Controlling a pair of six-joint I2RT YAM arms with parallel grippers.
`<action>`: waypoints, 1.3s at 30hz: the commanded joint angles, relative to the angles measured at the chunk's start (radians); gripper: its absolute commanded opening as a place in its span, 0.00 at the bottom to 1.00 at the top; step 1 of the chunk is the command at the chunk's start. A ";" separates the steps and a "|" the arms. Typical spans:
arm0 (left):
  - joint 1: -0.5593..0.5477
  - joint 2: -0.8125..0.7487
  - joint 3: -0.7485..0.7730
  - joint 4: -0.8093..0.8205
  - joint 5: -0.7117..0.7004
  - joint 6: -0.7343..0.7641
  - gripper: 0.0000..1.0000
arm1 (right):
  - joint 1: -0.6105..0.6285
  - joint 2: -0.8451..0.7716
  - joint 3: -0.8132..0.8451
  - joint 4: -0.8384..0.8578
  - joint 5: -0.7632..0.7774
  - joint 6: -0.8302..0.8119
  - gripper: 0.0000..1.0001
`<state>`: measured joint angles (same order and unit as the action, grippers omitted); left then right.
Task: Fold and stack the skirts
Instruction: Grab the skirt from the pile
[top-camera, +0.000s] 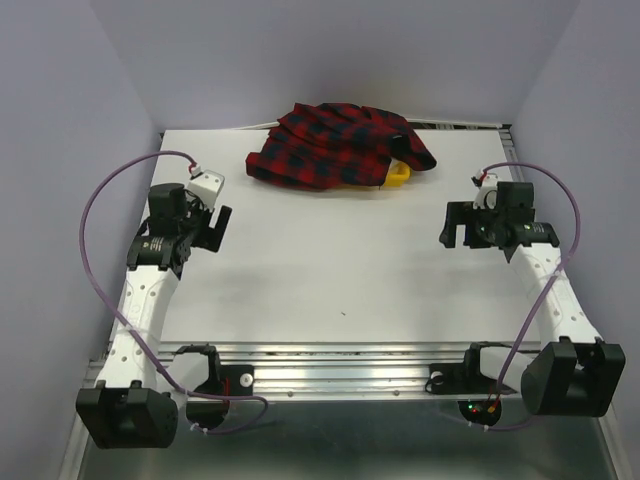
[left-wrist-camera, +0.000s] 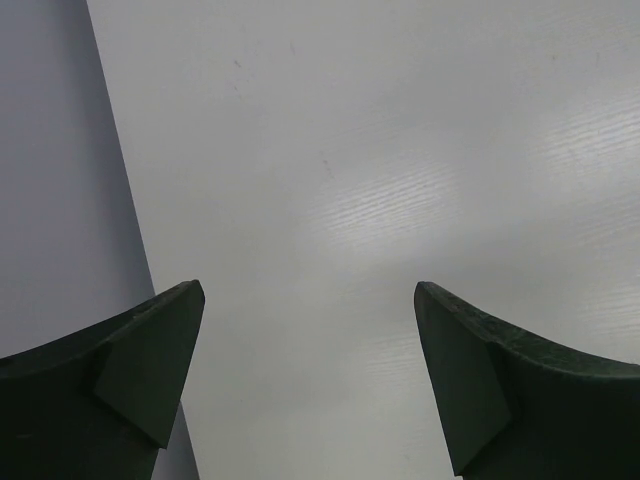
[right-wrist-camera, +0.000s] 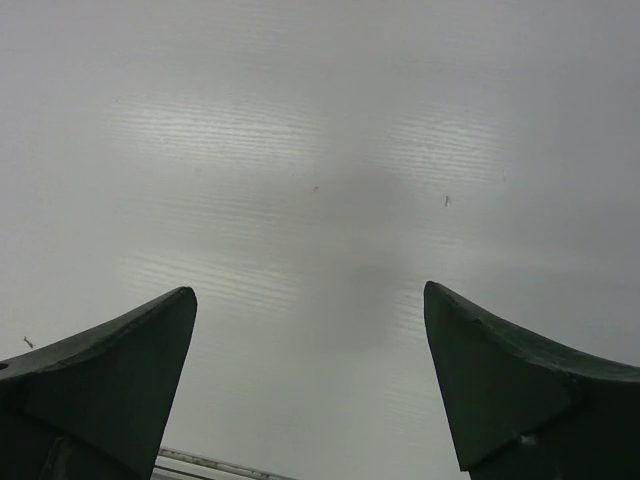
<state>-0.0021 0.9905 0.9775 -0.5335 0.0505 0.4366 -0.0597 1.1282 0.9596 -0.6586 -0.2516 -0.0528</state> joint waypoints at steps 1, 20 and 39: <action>-0.041 0.011 0.038 0.092 -0.040 0.091 0.99 | -0.015 0.016 0.053 0.002 -0.011 0.007 1.00; -0.659 0.523 0.222 0.582 -0.230 0.617 0.94 | -0.052 0.165 0.103 -0.009 -0.049 0.018 1.00; -0.674 1.051 0.504 0.949 0.235 0.686 0.91 | -0.071 0.147 0.062 -0.013 -0.018 -0.004 1.00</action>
<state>-0.6853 1.9747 1.4025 0.3435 0.2218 1.1038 -0.1184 1.3025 1.0069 -0.6750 -0.2840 -0.0486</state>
